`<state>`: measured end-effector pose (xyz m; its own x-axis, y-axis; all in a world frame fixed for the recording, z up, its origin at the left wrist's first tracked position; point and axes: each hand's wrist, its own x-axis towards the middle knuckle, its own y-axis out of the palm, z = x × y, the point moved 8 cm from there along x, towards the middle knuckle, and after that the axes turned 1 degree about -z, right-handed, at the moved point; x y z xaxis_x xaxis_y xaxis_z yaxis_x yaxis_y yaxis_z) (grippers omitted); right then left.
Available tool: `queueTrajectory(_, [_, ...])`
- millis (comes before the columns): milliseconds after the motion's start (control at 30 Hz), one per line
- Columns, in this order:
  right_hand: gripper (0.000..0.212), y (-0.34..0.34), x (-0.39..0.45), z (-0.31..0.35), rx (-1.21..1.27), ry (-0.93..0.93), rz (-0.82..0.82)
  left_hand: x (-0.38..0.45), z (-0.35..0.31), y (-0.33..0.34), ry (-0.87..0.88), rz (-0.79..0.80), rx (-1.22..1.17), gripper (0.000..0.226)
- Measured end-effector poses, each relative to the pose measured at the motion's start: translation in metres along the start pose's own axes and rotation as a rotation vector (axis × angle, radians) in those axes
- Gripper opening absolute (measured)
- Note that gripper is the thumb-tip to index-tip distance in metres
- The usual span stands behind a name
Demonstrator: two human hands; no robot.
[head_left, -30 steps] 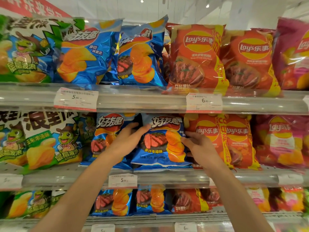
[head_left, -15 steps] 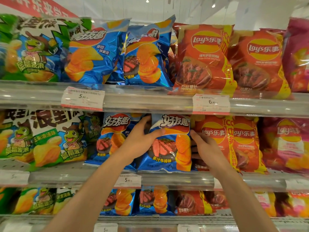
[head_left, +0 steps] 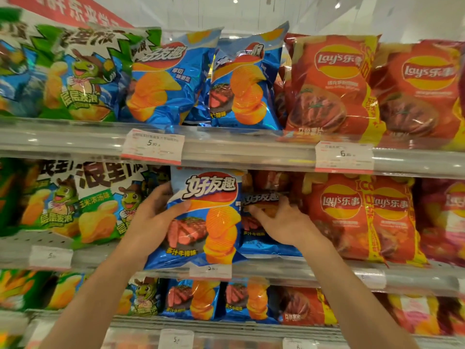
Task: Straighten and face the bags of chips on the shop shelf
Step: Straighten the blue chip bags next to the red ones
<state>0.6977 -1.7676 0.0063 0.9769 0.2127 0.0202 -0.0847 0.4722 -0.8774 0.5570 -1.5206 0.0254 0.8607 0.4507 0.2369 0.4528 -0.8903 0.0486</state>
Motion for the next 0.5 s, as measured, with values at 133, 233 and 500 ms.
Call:
queueTrajectory(133, [0.115,0.016,0.005,0.0,-0.034,0.013,0.014,-0.002,0.0,-0.02,0.007,-0.046,0.014,0.037])
queueTrajectory(233, [0.101,0.015,0.014,-0.007,0.128,-0.009,-0.018,-0.001,0.003,-0.031,-0.013,-0.071,-0.021,0.038])
queueTrajectory(500, [0.029,-0.012,-0.001,-0.005,0.692,-0.224,-0.217,-0.001,0.003,-0.04,-0.033,-0.089,-0.002,0.047])
